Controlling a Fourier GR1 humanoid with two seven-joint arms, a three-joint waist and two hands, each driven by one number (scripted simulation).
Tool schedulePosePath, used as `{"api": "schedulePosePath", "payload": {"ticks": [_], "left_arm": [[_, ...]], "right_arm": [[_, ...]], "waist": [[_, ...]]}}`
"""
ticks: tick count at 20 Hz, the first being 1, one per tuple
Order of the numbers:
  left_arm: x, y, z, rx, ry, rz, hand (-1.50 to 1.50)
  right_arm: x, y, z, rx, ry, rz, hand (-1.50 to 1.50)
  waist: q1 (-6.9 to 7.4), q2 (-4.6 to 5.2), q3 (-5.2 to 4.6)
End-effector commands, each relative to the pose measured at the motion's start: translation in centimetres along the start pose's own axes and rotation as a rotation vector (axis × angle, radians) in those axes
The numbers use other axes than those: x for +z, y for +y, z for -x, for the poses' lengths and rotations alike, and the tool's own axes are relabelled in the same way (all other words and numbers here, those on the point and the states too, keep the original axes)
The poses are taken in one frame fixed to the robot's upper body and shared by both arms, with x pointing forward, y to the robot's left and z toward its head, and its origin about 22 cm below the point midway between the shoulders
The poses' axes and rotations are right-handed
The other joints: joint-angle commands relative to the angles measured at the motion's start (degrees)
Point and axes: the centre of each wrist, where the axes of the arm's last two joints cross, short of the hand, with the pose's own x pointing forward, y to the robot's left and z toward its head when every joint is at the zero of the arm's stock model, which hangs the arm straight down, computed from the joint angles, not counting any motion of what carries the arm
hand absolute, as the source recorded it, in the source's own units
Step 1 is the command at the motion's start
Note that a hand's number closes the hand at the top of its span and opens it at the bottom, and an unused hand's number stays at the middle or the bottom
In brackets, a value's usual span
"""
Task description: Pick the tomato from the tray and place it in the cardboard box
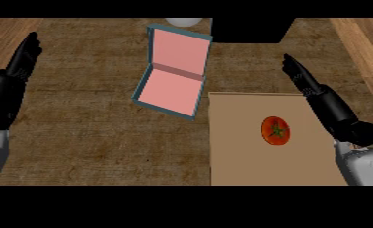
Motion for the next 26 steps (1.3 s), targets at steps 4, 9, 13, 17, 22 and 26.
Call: {"api": "schedulePosePath", "payload": {"ticks": [4, 9, 13, 17, 22, 26], "left_arm": [[3.5, -2.7, 3.5, 0.055, 0.19, -0.03, 0.0], [5.5, -4.4, 5.4, 0.113, 0.321, -0.021, 0.0], [6.7, -6.4, 6.3, 0.131, 0.339, -0.012, 0.0], [6.4, -7.9, 3.9, 0.137, 0.333, 0.002, 0.0], [7.5, -8.1, 5.1, 0.128, 0.326, 0.004, 0.0], [6.2, -7.0, 4.7, 0.1, 0.319, -0.019, 0.0]], "right_arm": [[-1.7, -1.2, -3.5, 0.047, -0.265, 0.488, -1.5], [2.6, -3.7, 1.9, 0.212, 0.061, 1.024, 1.5], [3.0, 1.7, 1.9, 0.167, -0.084, 1.248, -1.5], [5.4, 3.5, 2.2, 0.354, -0.024, 1.121, -1.5], [10.3, 3.1, 3.0, 0.571, 0.262, 0.94, -1.5], [12.4, 2.8, 2.0, 0.652, 0.47, 0.692, -1.5]], "waist": [[-1.29, 0.9, 0.2], [-4.12, 1.32, 0.21], [-2.54, 1.34, 0.27], [-1.0, 1.4, 0.18], [-1.5, 1.4, -0.15], [-1.84, 1.54, -0.3]]}}
